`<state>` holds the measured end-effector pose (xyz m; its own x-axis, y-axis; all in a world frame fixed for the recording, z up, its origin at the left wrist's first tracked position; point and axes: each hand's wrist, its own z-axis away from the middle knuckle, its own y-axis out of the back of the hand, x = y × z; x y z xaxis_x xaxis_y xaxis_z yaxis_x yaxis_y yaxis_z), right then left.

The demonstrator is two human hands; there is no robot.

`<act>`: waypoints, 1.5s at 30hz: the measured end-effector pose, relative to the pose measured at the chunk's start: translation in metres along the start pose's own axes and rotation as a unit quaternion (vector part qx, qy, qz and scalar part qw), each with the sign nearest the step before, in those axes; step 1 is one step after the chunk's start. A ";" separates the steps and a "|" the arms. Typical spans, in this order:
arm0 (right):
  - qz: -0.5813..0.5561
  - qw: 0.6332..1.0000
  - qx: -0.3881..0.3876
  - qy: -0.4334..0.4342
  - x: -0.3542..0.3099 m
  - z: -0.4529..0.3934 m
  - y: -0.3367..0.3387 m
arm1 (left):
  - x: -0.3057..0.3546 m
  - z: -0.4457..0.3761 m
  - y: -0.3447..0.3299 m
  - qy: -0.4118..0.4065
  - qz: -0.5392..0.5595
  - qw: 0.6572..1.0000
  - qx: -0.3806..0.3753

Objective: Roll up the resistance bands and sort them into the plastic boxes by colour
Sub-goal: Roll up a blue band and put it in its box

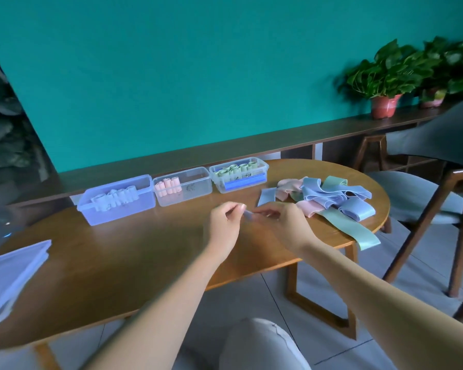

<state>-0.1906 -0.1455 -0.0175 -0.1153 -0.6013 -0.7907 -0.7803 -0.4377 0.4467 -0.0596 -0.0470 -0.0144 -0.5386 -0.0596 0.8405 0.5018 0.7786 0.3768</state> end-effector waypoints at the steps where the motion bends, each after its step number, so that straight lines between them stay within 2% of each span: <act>1: -0.017 1.000 -0.006 0.013 -0.012 0.000 -0.005 | 0.006 0.001 0.012 0.001 0.019 1.000 0.017; 6: -0.099 0.994 -0.023 0.037 -0.069 -0.002 -0.027 | 0.033 0.009 0.069 -0.028 0.098 0.991 0.089; 12: -0.185 0.976 -0.075 0.086 -0.124 0.007 -0.032 | 0.067 0.030 0.124 -0.044 0.141 0.987 0.061; 15: -0.178 0.977 -0.055 0.105 -0.144 0.011 -0.029 | 0.080 0.039 0.147 -0.052 0.156 0.985 0.051; 20: -0.132 0.985 -0.027 0.111 -0.174 0.010 -0.025 | 0.101 0.054 0.176 -0.073 0.131 0.986 0.076; 26: -0.279 0.951 -0.113 0.074 -0.192 0.006 -0.029 | 0.100 0.053 0.202 -0.098 0.141 0.979 0.107; 32: -0.257 0.955 -0.137 0.055 -0.180 -0.015 -0.061 | 0.066 0.033 0.206 -0.077 0.058 0.986 0.140; 45: -0.169 0.965 -0.198 -0.024 -0.071 -0.082 -0.146 | -0.074 -0.031 0.165 0.039 0.012 0.996 0.084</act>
<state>-0.0178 -0.0936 0.0075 0.0690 -0.3516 -0.9336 -0.4830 -0.8306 0.2772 0.0841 0.0666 -0.0022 -0.4703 -0.0837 0.8785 0.3899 0.8733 0.2920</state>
